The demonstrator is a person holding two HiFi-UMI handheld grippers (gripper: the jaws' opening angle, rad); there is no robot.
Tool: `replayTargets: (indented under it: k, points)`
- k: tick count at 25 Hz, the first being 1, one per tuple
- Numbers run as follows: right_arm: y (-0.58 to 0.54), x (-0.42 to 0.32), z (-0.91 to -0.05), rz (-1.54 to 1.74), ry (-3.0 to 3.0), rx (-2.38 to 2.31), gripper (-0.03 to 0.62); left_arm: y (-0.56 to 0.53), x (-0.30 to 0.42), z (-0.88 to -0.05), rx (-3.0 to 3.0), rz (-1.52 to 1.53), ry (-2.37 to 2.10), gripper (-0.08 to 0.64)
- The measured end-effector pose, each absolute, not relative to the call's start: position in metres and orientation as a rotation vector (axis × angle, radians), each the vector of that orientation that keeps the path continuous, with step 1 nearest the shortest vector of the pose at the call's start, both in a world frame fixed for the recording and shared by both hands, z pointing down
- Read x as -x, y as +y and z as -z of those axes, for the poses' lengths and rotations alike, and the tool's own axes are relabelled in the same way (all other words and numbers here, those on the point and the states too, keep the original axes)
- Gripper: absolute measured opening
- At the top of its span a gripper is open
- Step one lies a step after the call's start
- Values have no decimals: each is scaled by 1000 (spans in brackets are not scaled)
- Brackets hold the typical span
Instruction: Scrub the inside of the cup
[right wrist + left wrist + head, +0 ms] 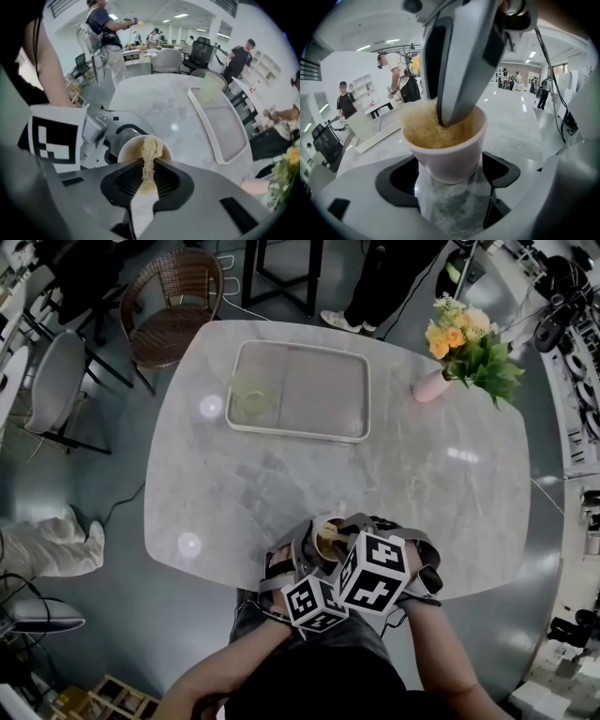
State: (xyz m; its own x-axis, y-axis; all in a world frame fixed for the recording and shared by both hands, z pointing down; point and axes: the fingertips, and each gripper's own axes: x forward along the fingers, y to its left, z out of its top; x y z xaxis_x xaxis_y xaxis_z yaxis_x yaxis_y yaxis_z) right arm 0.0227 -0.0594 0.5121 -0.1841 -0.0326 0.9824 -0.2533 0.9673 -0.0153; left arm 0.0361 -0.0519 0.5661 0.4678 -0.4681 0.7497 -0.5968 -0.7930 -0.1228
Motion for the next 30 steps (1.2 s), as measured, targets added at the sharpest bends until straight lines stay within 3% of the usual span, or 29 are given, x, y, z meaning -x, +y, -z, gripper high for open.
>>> replayTargets:
  k: [17,24,30]
  points:
    - [-32,-31,-529,299,-1673,228,60,-25,-30,-560,-2706,-1236,-659,433]
    - [-32,-30,-527,369,-1673,245,60,-71,13,-556,-2930,-1437,19,433]
    - [-33,-31,-528,389,-1659,255,60,-107,-18,-553,-3014,-1491,316,396]
